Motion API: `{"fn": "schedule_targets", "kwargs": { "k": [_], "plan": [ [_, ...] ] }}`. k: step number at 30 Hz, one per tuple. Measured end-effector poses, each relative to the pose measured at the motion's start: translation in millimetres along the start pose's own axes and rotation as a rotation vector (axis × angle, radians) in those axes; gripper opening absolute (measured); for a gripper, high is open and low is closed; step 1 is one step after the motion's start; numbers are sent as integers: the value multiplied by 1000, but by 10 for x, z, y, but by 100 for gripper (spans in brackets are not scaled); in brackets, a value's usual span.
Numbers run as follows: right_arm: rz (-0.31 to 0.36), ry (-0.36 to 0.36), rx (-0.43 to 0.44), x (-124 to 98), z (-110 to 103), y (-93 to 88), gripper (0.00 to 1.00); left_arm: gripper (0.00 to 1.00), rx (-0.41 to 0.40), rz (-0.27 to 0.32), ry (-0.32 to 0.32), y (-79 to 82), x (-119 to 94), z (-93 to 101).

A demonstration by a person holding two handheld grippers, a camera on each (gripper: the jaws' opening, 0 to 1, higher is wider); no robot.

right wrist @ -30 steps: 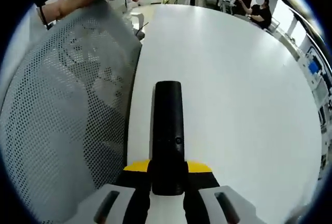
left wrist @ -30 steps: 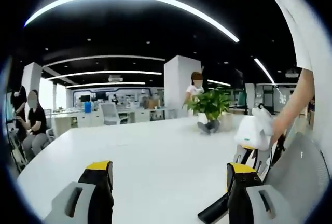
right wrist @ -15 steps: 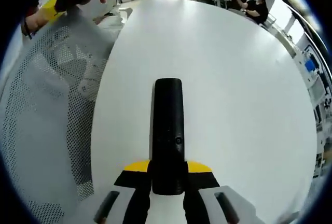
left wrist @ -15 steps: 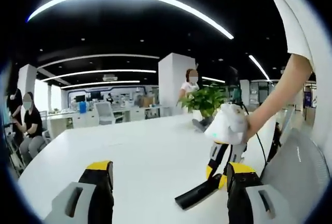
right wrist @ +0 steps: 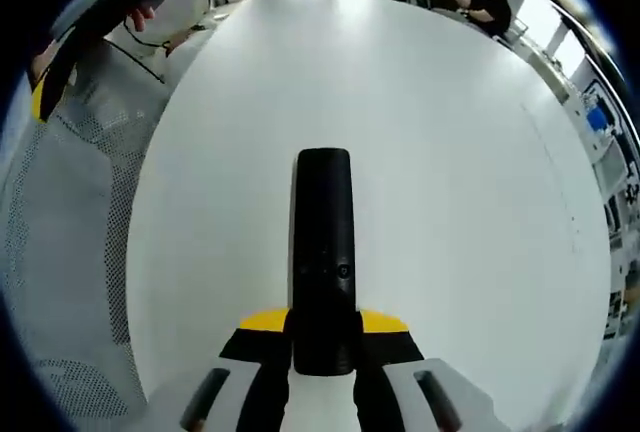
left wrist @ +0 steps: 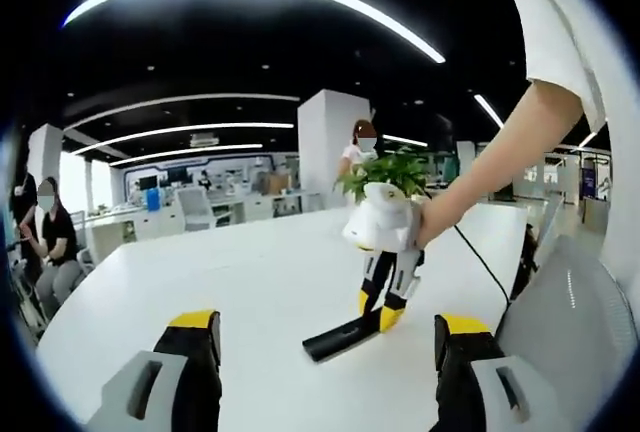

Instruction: Press the specified remote control buttons in sequence, fully releasing each button before pressing the next.

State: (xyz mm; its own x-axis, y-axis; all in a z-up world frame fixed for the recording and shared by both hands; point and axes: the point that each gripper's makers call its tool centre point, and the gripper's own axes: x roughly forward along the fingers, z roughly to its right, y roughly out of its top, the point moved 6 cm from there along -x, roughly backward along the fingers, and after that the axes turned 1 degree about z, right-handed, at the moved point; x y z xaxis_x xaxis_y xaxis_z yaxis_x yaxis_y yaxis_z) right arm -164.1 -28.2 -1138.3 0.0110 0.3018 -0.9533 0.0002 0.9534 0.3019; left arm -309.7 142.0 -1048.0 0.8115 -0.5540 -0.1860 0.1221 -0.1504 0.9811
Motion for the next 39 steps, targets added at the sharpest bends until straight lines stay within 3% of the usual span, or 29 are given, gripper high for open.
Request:
{"fn": "schedule_targets", "kwargs": {
  "k": [14,21,33,39],
  "plan": [
    [-29,16,-40,-2,439,61,21,90,7,-29,-9,-49,13,16],
    [-39,10,7,-10,597,56,21,90,2,-33,1,-63,13,0],
    [-114,-8,51,-7,550,121,22,91,-25,-34,-2,-66,17,3],
    [-108,-41,145,-12,602,57,22,90,-9,-59,-5,-82,14,20]
  ]
}}
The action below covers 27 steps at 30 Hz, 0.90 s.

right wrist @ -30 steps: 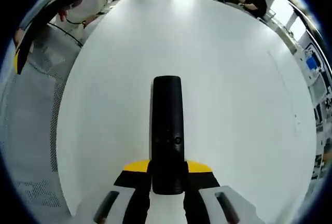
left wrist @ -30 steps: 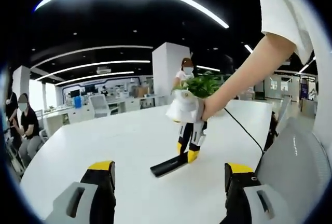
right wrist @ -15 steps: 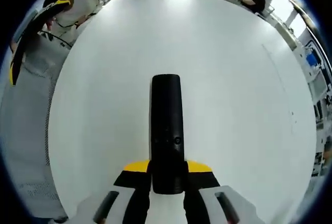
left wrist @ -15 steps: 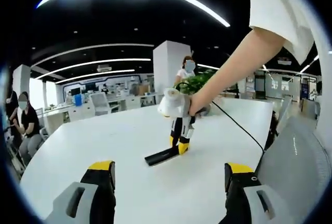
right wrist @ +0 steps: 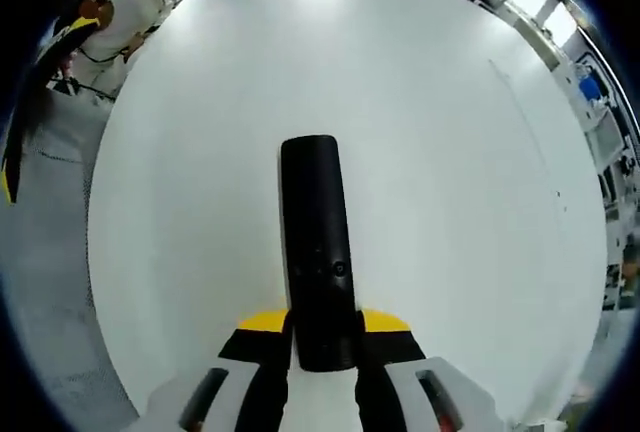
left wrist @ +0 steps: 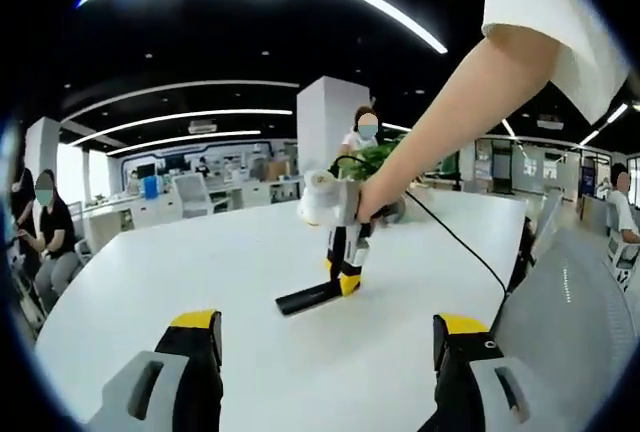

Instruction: Press the specified remote control buttons in sequence, fully releasing each button before pressing the next.

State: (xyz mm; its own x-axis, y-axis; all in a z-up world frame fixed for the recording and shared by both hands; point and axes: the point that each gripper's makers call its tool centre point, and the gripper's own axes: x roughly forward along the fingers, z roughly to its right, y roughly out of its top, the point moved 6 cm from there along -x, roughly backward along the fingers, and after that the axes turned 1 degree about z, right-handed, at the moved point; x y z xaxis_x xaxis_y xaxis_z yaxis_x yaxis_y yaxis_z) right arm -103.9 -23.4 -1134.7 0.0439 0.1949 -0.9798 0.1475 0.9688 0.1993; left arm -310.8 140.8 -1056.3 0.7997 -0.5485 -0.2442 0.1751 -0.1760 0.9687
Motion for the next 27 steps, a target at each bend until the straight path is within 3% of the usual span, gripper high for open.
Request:
{"fn": "schedule_targets", "kwargs": {
  "k": [3,7,9,13,19,21,25,27],
  "plan": [
    [44,-51,138,-18,-8,-54,24,90,-29,13,3,9,-15,-21],
    [172,-89,315,-41,-27,-223,33,91,-50,20,13,7,-19,-49],
    [286,-98,448,-74,-57,-341,37,91,-48,17,15,6,-15,-52],
    [410,-156,614,-239,-150,-526,41,91,-47,11,9,1,-1,-50],
    [715,-333,890,-613,-277,-771,53,92,-43,10,2,1,16,-45],
    [791,-405,943,-757,-304,-876,59,92,-43,5,0,-2,21,-46],
    [866,-567,851,-1037,-432,-1003,65,92,-41,-1,-3,-8,29,-42],
    [937,-610,861,-1138,-527,-988,74,92,-39,-1,-2,-7,27,-42]
  ]
}}
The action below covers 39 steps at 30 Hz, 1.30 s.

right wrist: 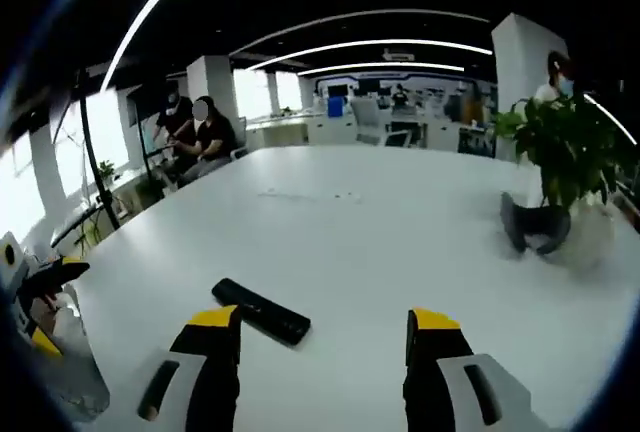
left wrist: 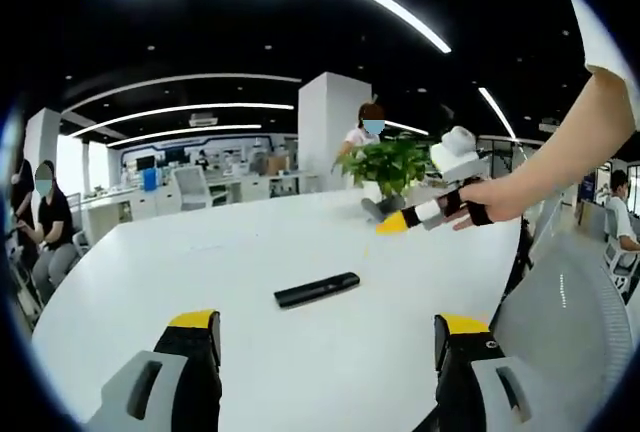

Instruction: Press the specified remote control buttons in sequence, fully releasing each button before pressing the next.

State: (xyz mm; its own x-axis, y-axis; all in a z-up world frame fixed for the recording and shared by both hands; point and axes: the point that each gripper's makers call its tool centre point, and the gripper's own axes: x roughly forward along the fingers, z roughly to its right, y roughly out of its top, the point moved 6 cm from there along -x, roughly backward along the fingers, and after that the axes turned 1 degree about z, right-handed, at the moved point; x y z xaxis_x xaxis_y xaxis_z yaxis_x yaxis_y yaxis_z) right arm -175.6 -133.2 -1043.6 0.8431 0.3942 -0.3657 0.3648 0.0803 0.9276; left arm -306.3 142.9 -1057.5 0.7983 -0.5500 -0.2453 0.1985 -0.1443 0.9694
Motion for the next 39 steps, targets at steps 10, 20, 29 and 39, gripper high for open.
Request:
{"fn": "schedule_targets", "kwargs": {
  "k": [10,20,29,39],
  "plan": [
    [201,-62,15,-509,-42,49,99,92,7,0,-5,5,-2,9],
    [233,-111,-40,-875,-60,-114,99,90,33,-7,0,12,-20,17],
    [193,-167,-67,-1013,72,-246,99,90,33,-10,10,8,-36,7],
    [66,-275,-47,-1007,176,-465,96,90,36,-26,30,-14,-42,8]
  ]
}}
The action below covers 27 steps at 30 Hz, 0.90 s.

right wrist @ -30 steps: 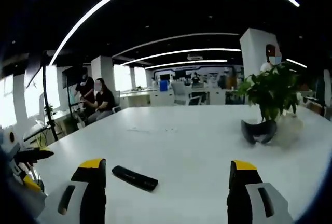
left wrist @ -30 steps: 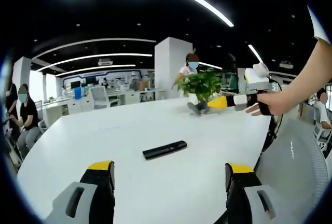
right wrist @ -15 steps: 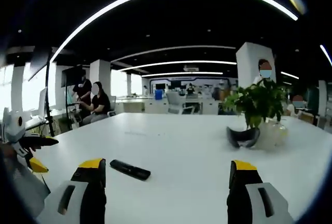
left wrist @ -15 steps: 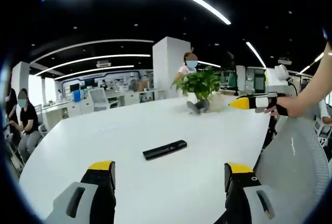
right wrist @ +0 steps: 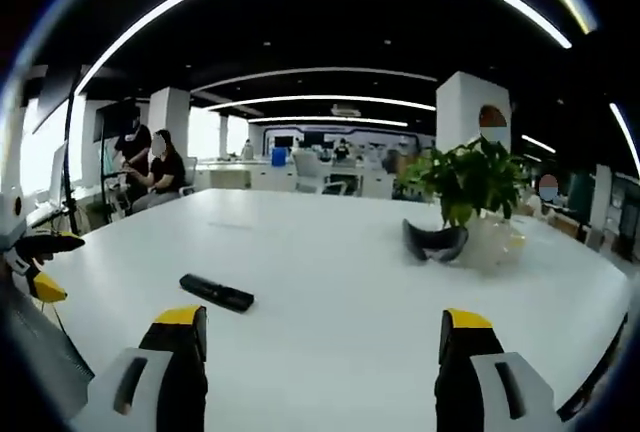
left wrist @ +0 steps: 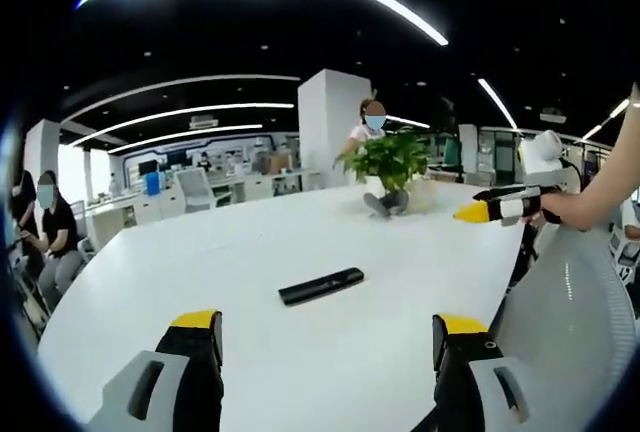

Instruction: Press the specified remote control buttons in sequence, fully releasing each button before pressing the next.

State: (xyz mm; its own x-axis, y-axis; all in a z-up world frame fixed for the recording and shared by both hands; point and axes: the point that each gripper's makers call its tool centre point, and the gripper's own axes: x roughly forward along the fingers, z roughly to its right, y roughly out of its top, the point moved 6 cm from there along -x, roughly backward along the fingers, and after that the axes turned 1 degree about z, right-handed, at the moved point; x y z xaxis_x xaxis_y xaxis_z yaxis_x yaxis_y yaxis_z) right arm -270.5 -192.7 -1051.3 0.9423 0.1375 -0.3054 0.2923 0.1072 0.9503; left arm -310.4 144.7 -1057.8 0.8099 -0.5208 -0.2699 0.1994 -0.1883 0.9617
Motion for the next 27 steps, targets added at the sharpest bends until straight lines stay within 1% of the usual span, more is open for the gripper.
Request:
{"fn": "schedule_targets", "kwargs": {
  "k": [3,5,7,11,13,16,20,23,27],
  "plan": [
    [-61,28,40,27,-29,-91,94,89,6,-16,8,-18,-4,-6],
    [-79,36,32,13,-52,-100,91,89,4,-31,11,-45,-2,-8],
    [-94,36,26,6,-93,-109,92,89,5,-46,15,-66,3,-15],
    [-113,52,18,18,-85,-138,92,89,5,-40,24,-51,15,-25],
    [-112,46,22,15,-56,-140,92,88,16,-39,27,-46,24,-23],
    [-70,27,50,-2,18,-95,91,87,26,-52,22,-63,39,-6],
    [-54,13,66,-14,66,-81,90,86,32,-63,16,-80,47,4],
    [-40,11,69,-14,69,-59,90,86,29,-63,14,-82,47,3],
    [-42,7,70,-15,57,-53,90,86,25,-67,16,-91,44,-7]
  ]
}}
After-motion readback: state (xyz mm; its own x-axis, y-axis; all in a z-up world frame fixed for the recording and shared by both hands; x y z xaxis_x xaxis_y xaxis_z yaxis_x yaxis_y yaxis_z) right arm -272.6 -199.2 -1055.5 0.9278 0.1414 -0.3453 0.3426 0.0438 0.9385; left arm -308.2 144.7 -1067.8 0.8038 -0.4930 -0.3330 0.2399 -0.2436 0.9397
